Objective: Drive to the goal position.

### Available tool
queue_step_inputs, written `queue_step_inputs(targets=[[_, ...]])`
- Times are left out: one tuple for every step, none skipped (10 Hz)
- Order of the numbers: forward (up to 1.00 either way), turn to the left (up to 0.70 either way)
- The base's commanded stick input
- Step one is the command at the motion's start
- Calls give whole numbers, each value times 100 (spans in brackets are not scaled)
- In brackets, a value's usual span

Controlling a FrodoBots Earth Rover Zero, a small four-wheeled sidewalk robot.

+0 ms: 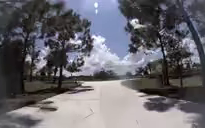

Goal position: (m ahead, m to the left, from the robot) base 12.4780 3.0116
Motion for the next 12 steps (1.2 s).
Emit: queue_step_inputs(targets=[[85, 0], [85, 0], [85, 0], [85, 0], [85, 0], [85, 0], [85, 0], [85, 0], [85, 0], [85, 0], [85, 0], [85, 0]])
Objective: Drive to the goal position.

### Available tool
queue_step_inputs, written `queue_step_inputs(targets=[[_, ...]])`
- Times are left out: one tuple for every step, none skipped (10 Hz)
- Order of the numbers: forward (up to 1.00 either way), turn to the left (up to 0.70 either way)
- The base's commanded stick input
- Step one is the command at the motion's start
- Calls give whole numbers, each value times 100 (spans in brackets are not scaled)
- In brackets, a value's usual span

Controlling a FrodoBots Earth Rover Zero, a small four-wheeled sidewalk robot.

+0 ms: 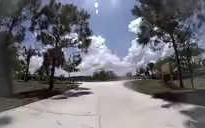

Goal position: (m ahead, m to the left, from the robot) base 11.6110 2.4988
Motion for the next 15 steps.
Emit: queue_step_inputs(targets=[[85, 0], [85, 0], [85, 0], [85, 0], [85, 0], [85, 0], [85, 0], [85, 0], [85, 0], [85, 0], [85, 0], [85, 0], [85, -1], [85, -1], [85, -1]])
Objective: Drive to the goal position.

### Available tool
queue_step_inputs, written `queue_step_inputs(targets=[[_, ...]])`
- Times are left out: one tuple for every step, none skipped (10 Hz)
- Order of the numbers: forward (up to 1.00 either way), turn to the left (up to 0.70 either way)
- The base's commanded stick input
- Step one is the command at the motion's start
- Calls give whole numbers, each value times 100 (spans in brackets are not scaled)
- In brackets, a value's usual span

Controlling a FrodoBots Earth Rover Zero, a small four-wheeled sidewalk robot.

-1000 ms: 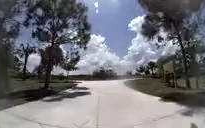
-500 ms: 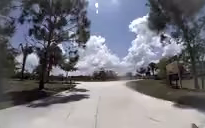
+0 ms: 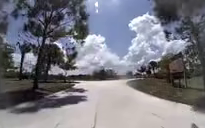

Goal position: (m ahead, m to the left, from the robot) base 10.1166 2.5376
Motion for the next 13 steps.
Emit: queue_step_inputs(targets=[[85, -1], [85, -1], [85, -1], [85, -1], [85, -1], [85, -1], [85, -1], [85, -1], [85, -1], [85, -1], [85, -1], [85, -1], [85, -1]])
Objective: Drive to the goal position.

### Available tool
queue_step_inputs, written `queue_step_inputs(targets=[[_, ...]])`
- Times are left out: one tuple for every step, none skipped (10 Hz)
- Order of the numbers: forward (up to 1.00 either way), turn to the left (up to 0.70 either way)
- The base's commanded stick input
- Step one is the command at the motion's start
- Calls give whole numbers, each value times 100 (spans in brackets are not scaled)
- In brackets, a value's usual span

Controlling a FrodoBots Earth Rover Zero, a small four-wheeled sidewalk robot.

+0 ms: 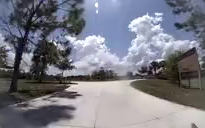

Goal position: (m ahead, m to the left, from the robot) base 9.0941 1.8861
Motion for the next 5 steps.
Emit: queue_step_inputs(targets=[[85, -1], [85, -1], [85, -1], [85, -1], [85, -1]])
